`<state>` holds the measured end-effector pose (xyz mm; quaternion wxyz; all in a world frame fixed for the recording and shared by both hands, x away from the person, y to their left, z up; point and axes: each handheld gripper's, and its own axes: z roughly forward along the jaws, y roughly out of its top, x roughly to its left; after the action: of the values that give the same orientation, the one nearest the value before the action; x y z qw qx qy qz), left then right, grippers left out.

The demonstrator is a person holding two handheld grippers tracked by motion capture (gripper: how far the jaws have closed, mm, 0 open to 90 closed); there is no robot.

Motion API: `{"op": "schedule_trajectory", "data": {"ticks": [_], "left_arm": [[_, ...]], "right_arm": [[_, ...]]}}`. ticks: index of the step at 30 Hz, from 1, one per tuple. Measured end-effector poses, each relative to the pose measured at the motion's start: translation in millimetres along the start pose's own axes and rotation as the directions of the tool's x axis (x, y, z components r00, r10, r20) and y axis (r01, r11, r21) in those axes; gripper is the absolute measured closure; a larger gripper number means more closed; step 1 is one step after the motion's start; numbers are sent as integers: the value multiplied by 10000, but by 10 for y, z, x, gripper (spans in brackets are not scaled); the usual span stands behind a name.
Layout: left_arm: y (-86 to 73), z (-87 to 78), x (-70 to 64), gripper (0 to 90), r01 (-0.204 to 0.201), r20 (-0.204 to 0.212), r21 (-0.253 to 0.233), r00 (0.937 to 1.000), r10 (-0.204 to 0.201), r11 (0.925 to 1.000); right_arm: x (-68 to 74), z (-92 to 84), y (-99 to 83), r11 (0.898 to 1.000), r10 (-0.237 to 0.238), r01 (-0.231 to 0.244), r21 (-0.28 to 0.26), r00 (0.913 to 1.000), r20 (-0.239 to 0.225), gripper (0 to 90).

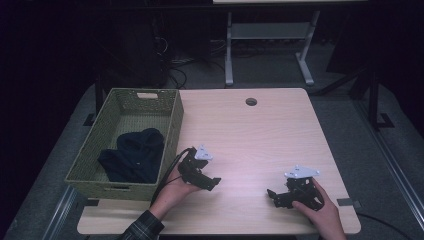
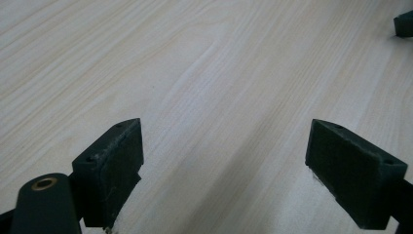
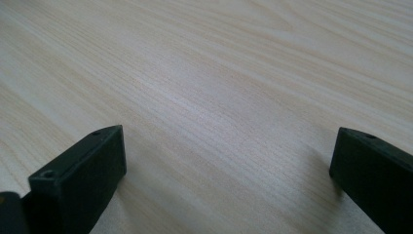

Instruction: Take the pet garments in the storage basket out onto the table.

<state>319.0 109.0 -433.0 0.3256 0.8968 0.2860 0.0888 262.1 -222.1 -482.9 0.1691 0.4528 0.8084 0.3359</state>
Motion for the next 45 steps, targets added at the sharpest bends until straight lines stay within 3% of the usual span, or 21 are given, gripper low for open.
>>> {"op": "schedule_trajectory", "data": {"ticks": [14, 45], "left_arm": [[101, -97, 5, 135, -119, 201, 42, 9997, 118, 9999], [384, -440, 88, 137, -138, 401, -591, 9991, 162, 9982]], "right_arm": [[0, 1, 0, 10000, 2, -2, -6, 10000, 3, 0], [0, 1, 0, 10000, 4, -4, -10, 10000, 3, 0]]}}
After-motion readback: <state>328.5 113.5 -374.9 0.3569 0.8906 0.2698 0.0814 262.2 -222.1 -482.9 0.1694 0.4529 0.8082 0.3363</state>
